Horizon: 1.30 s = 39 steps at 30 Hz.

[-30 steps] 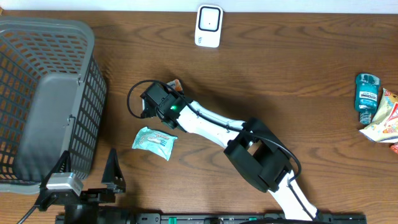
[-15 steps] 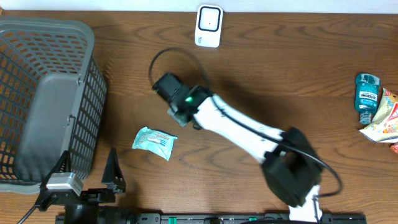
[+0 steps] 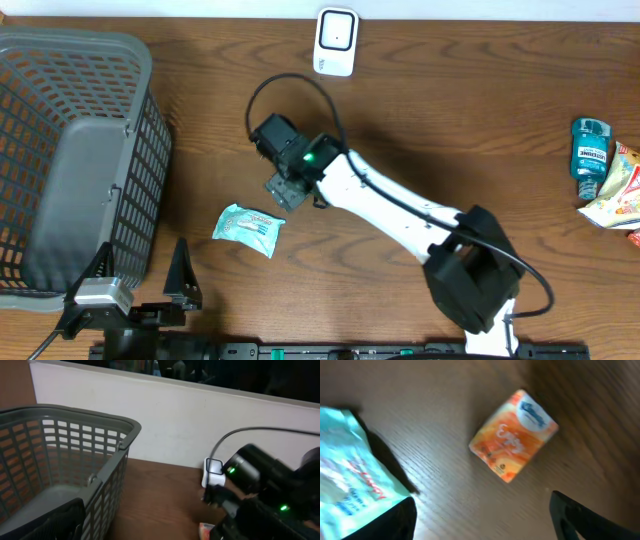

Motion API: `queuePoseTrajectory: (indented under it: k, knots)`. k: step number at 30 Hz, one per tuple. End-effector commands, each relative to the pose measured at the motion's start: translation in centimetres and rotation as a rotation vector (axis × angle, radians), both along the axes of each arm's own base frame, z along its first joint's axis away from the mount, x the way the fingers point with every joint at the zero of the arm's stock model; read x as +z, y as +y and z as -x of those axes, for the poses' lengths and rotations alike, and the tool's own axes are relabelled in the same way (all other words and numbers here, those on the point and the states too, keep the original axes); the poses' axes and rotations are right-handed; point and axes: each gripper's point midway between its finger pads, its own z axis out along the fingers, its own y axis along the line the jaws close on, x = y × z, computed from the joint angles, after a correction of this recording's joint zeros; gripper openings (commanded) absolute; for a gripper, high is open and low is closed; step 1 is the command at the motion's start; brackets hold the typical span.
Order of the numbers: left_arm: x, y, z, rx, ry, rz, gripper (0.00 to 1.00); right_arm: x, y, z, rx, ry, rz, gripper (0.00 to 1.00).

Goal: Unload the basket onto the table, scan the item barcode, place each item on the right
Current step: 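Lower the right gripper onto the orange tissue pack and close it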

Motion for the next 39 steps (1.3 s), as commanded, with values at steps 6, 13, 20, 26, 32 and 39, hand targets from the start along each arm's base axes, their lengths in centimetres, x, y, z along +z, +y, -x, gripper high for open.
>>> queuePoseTrajectory:
  k: [6,13,20,26,32,39]
  knots:
    - [0.1,0.0,0.0,0.001,-0.005,-0.015,0.98,-7.2,-2.0,-2.1,0.255,-0.068,0.314,0.71]
    - [0.1,0.0,0.0,0.001,-0.005,-0.015,0.98,-6.3,-2.2,-4.9,0.253,-0.214,0.391,0.67]
    - [0.1,0.0,0.0,0.001,-0.005,-0.015,0.98,-5.8,-2.6,-5.3,0.311,-0.249,0.468,0.66]
    - [0.1,0.0,0.0,0.001,-0.005,-0.015,0.98,-6.0,-1.4,-4.6,0.446,-0.256,0.504,0.62]
    - [0.1,0.0,0.0,0.001,-0.005,-0.015,0.98,-6.2,-0.3,-3.5,0.488,-0.261,0.508,0.62]
    - [0.1,0.0,0.0,0.001,-0.005,-0.015,0.98,-7.1,0.4,-2.8,0.561,-0.225,0.480,0.63]
